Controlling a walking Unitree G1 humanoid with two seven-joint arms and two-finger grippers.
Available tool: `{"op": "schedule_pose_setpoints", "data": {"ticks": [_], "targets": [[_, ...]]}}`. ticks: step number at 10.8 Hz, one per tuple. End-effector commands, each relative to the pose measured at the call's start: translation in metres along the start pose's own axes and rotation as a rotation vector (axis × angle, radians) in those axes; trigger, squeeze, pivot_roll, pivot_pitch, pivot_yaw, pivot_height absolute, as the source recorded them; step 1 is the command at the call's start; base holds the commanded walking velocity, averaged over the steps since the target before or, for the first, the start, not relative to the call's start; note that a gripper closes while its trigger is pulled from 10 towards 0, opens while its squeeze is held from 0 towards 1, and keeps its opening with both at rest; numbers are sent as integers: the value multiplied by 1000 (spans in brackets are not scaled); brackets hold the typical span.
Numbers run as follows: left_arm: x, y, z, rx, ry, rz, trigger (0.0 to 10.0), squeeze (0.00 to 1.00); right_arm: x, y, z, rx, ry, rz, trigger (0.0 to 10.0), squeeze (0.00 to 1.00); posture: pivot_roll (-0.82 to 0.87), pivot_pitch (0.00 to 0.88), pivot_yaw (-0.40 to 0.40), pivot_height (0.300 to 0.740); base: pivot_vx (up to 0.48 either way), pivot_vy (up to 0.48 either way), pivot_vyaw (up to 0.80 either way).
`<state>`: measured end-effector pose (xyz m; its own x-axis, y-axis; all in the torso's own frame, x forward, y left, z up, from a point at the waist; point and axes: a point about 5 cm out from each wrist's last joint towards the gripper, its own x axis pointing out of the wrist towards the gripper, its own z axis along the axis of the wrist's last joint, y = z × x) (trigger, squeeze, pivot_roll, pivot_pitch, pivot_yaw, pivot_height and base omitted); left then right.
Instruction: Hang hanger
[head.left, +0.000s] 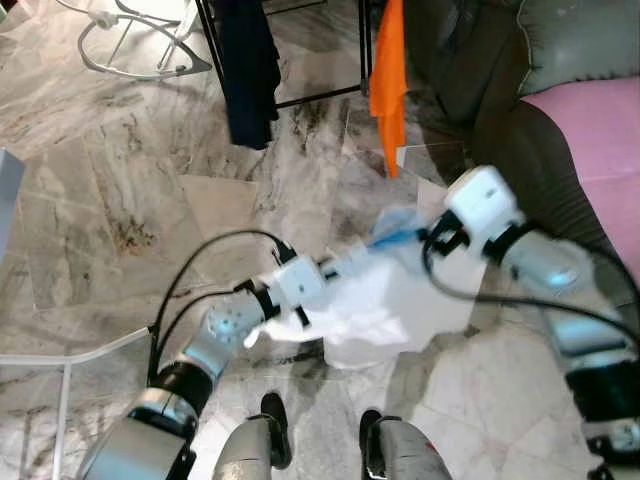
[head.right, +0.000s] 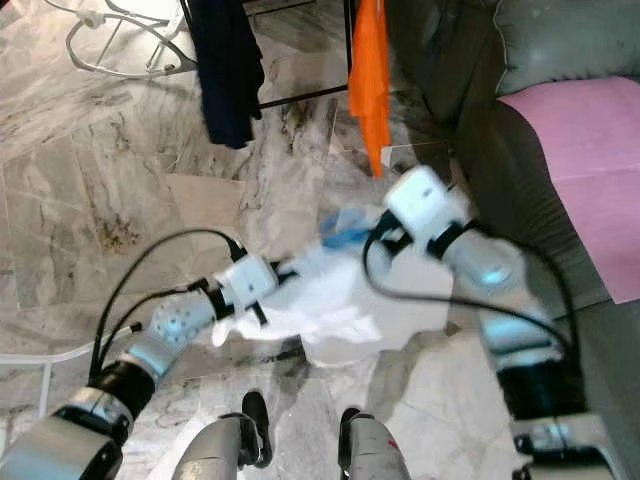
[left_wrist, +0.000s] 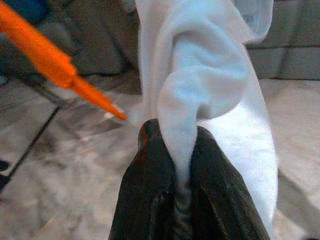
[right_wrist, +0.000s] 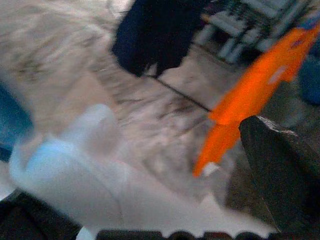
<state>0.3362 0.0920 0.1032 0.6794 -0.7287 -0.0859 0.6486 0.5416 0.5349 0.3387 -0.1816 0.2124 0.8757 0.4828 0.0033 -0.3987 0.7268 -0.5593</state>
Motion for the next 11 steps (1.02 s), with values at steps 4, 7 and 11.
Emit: {"op": "schedule_pose_setpoints", "data": {"ticks": [4,7,11], "targets": [[-8,10,-17,-55,112,126,0,0,-7,-10,9,-28,-41,38,10000,0,-182,320,50,740,0,0,0],[-5,16,-16,-75,123,179,0,0,-10,9,9,17,-69,190,10000,0,-184,322,48,740,0,0,0],[-2,25,-14,-120,129,265,0,0,-17,56,1,95,-40,433,10000,0,-181,320,49,740,0,0,0]]}}
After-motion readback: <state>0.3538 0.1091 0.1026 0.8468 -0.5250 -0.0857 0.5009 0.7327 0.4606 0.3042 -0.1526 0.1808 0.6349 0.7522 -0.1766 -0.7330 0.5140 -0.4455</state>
